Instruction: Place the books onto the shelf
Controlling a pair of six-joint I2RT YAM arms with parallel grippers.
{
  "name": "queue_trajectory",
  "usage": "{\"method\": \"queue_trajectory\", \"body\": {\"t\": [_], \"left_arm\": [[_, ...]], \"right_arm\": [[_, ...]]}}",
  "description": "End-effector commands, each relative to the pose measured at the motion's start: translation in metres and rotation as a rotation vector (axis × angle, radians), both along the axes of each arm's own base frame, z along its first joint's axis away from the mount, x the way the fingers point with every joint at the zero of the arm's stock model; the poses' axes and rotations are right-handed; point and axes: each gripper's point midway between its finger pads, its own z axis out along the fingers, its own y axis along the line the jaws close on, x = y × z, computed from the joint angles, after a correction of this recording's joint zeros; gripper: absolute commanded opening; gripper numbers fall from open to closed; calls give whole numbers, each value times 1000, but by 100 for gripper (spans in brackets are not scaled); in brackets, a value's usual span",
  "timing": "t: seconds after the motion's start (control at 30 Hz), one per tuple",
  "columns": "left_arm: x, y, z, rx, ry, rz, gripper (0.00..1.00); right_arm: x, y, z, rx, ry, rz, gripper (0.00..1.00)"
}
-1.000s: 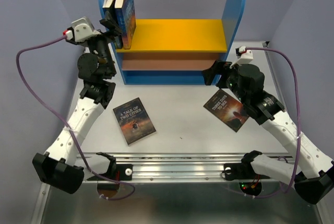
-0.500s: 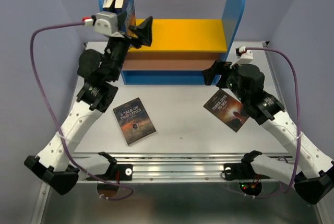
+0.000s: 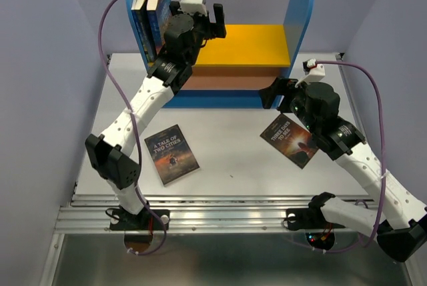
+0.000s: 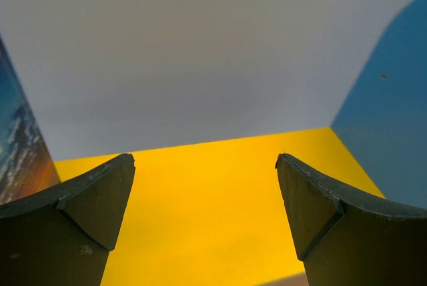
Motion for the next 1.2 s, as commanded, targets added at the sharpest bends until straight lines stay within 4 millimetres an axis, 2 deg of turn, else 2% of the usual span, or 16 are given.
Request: {"method": "queue_trajectory", "body": {"t": [0.0,0.03,0.07,0.1,0.13,0.17,0.2,0.27,0.37,0.7,1.17], "left_arm": [[14,36,32,-67,-33,250,99],[28,34,14,-45,-1,288,99],[31,41,22,-38,-14,336,99],[41,51,5,-25,22,434,99],[44,56,2,-16,30,475,99],[44,61,8,-25,23,512,99],[49,66,-1,-3,41,563,99],[50,77,-1,-6,40,639,99],[55,84,-6,26,34,702,99],[84,88,-23,45,52,666,99],[95,131,-40,29,89,745,99]], "right_arm": [[0,-7,21,17,-55,-29,100],[0,-8,21,14,-56,-30,100],[0,-8,21,14,-55,-31,100],[0,-8,21,12,-57,-32,100],[0,-9,22,13,-60,-34,100],[1,-9,22,11,-59,-35,100],[1,-9,22,9,-60,-38,100],[1,-9,21,6,-58,-38,100],[2,-9,20,2,-57,-39,100],[3,-10,20,-4,-58,-42,100],[2,-11,22,4,-63,-45,100]]}}
